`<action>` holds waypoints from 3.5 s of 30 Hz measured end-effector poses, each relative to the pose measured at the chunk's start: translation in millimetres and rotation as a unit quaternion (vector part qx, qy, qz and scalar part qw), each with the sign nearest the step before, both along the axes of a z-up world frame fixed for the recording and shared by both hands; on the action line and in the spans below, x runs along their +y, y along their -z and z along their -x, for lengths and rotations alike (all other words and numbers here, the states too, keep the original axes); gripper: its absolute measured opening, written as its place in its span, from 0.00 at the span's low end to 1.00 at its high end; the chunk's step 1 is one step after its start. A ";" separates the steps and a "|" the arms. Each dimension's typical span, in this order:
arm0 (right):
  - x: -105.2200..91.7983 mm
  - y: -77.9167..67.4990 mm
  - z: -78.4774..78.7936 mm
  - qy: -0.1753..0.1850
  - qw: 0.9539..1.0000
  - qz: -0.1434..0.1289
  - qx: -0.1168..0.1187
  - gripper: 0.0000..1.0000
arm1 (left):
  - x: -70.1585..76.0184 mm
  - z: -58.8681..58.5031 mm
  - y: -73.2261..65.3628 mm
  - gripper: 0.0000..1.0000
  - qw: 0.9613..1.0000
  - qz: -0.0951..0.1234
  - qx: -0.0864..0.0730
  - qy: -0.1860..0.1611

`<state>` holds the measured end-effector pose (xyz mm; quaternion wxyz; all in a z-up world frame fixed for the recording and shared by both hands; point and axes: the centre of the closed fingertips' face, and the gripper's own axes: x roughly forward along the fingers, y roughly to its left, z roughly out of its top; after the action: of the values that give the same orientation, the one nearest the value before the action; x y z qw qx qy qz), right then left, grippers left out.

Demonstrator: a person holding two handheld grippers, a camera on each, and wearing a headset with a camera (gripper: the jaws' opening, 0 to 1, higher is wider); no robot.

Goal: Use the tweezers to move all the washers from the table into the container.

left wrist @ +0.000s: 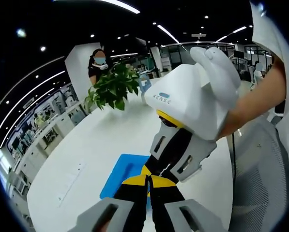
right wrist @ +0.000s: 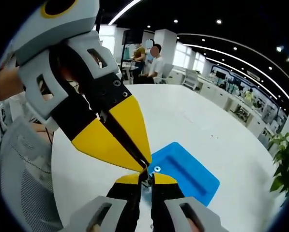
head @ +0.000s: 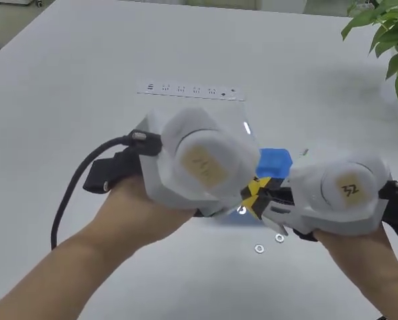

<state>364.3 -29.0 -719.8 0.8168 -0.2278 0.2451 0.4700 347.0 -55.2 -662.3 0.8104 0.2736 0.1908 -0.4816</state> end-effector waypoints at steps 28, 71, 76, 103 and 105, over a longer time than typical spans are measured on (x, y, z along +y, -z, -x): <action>4.5 20.1 -39.3 -0.004 1.000 0.008 0.001 0.03 | 3.4 -40.5 19.4 0.00 1.000 -0.005 0.005 -0.009; -4.4 5.0 -26.5 0.040 0.999 -0.033 -0.003 0.07 | 3.3 -20.7 6.2 0.00 1.000 0.008 -0.005 -0.022; -8.3 -5.5 -16.5 0.049 0.998 -0.040 -0.011 0.07 | 0.3 -8.9 -4.9 0.00 1.000 0.012 -0.013 -0.015; -32.7 21.4 33.5 0.083 0.995 -0.046 0.042 0.08 | -24.5 35.2 19.4 0.00 0.999 0.010 0.034 0.024; -33.1 27.5 35.2 0.085 0.994 -0.046 0.050 0.08 | -25.2 36.7 24.4 0.00 0.999 0.004 0.039 0.028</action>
<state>329.1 -62.1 -747.3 0.8499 -0.1445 0.2827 0.4206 310.3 -80.3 -686.7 0.7898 0.2570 0.2125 -0.5148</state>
